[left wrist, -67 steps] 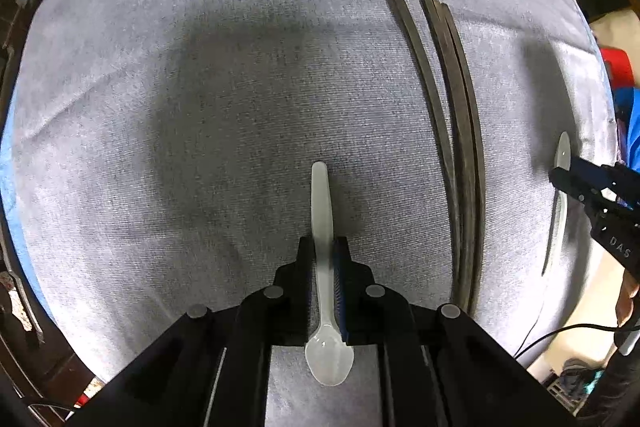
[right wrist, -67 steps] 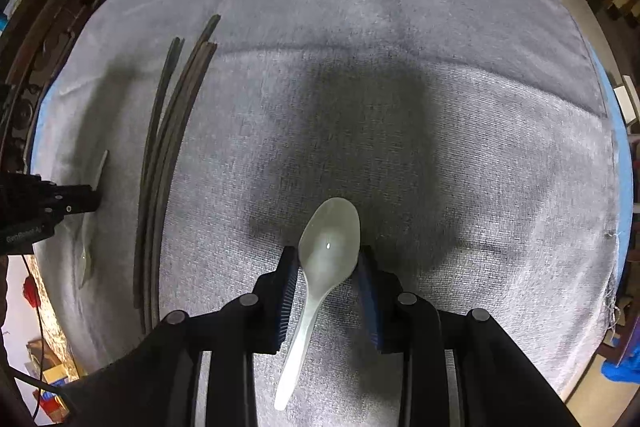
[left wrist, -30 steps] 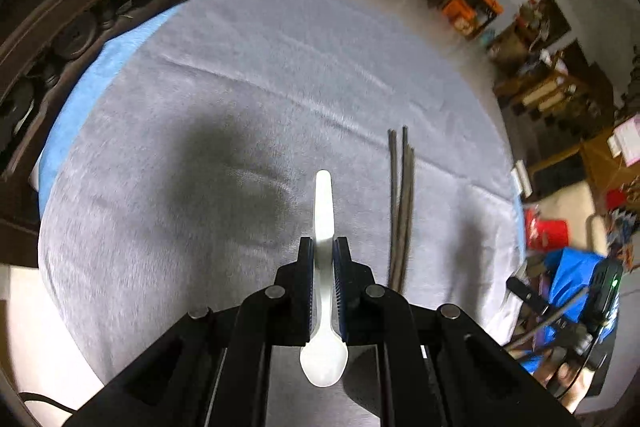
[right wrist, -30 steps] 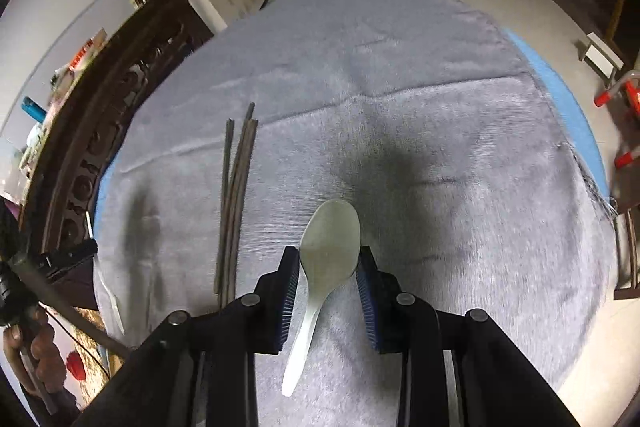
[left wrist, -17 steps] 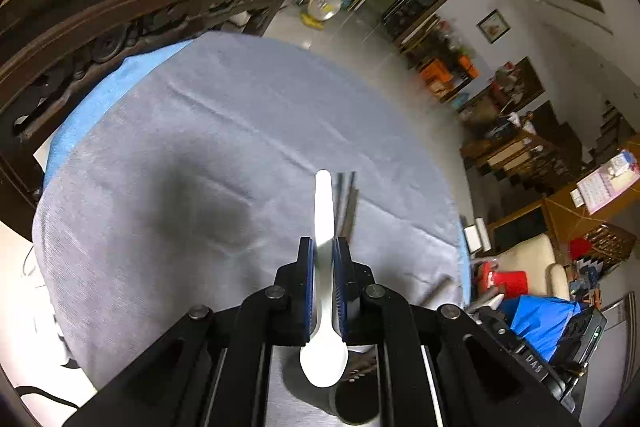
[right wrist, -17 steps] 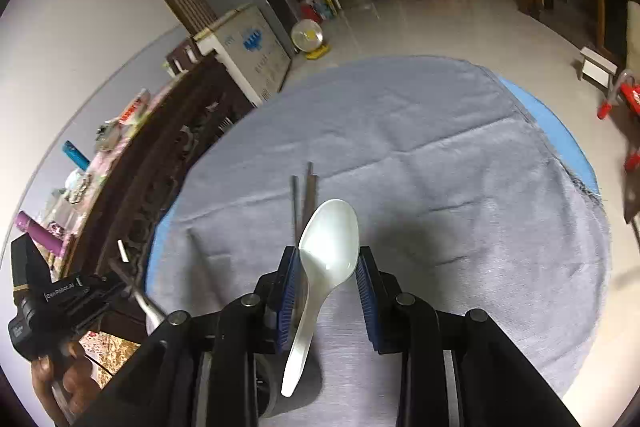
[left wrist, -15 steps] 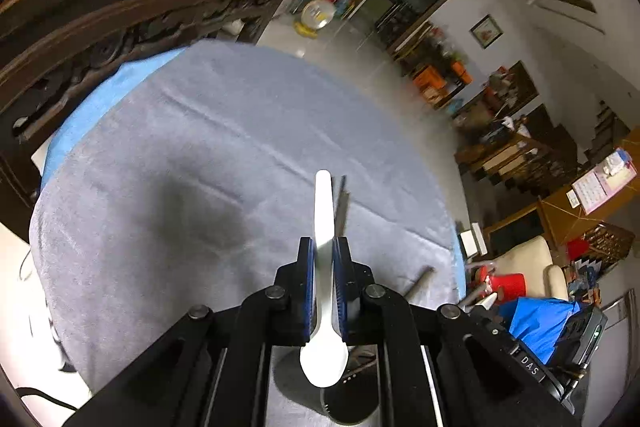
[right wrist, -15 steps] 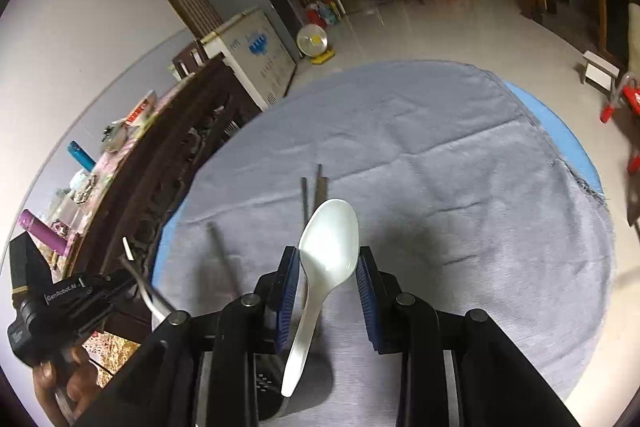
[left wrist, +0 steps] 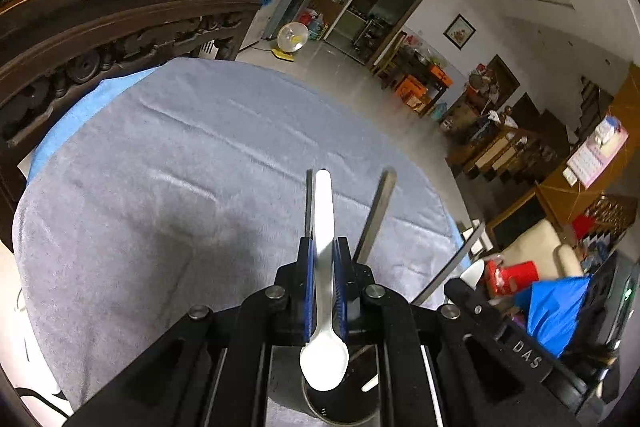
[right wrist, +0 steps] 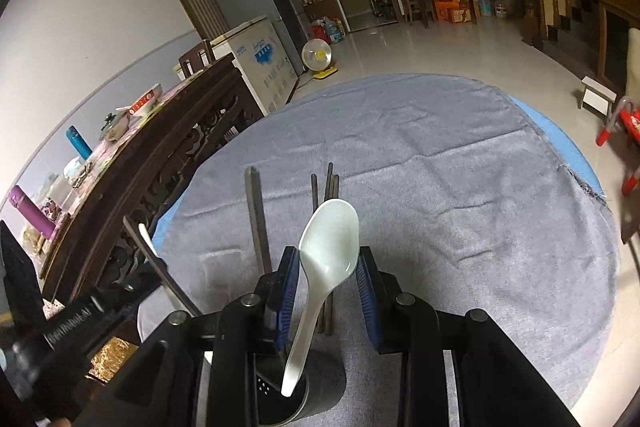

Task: Organize utensils
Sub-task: 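Carry both spoons to the black holder and release them inside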

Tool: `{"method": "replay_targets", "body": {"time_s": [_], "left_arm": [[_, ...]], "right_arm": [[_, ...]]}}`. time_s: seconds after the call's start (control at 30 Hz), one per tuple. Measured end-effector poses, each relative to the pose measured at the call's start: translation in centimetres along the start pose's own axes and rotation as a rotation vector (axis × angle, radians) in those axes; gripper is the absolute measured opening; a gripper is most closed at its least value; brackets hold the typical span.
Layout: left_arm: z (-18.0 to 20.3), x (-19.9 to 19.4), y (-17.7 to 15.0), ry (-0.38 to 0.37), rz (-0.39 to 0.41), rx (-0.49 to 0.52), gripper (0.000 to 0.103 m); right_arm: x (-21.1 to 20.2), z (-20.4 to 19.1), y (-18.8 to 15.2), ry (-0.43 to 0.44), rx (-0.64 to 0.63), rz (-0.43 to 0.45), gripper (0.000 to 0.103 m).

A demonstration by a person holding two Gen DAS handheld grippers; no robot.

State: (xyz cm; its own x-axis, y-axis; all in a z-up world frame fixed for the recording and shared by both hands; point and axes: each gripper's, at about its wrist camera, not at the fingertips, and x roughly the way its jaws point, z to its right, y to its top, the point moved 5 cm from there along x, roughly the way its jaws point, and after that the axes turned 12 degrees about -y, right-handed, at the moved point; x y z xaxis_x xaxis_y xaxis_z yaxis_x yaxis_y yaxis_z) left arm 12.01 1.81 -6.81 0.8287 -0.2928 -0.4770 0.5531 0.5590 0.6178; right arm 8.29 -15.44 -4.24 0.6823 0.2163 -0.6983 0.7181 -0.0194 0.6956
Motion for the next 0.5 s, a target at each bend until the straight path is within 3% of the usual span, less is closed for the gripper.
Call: {"method": "replay_targets", "body": {"time_s": [0.5], "left_arm": [[0.2,0.8,-2.9,0.019,-0.035,0.089,0.01]], "right_arm": [[0.0,-1.4,-2.9,-0.016,-0.079,0.012,0.032]]}}
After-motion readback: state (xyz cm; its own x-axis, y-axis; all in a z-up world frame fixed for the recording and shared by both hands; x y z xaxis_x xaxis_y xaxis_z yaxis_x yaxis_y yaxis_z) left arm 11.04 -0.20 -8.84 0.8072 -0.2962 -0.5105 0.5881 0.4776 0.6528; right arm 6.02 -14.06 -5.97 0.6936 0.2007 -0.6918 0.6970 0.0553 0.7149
